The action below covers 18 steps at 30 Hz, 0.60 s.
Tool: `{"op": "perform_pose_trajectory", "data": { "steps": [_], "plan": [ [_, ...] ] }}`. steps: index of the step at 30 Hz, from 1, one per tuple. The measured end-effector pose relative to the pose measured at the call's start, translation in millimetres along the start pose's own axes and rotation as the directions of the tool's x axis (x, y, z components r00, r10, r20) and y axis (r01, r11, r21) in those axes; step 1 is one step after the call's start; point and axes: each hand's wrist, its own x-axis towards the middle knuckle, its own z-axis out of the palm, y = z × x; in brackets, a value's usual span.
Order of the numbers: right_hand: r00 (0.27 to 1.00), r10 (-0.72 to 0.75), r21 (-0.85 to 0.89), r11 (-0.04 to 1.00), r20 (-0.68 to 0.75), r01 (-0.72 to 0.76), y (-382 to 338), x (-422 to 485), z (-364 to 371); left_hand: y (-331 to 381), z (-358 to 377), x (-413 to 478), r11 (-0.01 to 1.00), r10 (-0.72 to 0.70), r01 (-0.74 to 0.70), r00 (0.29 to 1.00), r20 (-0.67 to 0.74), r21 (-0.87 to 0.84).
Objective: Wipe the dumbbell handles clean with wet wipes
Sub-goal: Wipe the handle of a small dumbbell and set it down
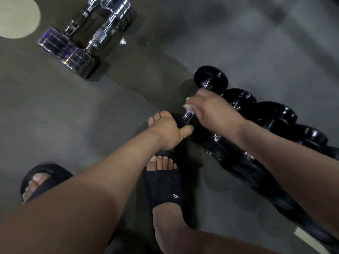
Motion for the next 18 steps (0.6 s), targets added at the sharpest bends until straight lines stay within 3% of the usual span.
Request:
{"op": "perform_pose_trajectory", "data": {
  "steps": [3,4,9,14,18],
  "plan": [
    [0.954,0.262,-0.049,0.961,-0.146,-0.272,17.7,12.4,-0.5,-2.3,-1.9,1.1,1.0,-0.004,0.004,1.0,0.006,0.006],
    [0.944,0.281,-0.045,0.955,-0.173,-0.293,16.3,11.4,3.2,-3.0,-1.7,1.4,1.0,-0.005,0.005,1.0,0.008,0.006],
    [0.998,-0.017,0.112,0.993,-0.062,0.024,3.9,-12.9,9.7,-4.1,-1.7,1.8,1.0,0.006,-0.006,1.0,0.02,0.014],
    [0.928,0.292,0.119,0.955,-0.233,-0.271,14.9,-4.9,10.4,-4.9,-1.7,3.1,1.0,0.007,-0.008,1.0,0.023,0.016],
    [0.985,0.051,0.217,0.976,-0.165,-0.014,-4.4,-29.8,20.9,-6.6,-2.7,3.3,0.999,0.016,-0.017,0.999,0.031,0.031]
  ]
}}
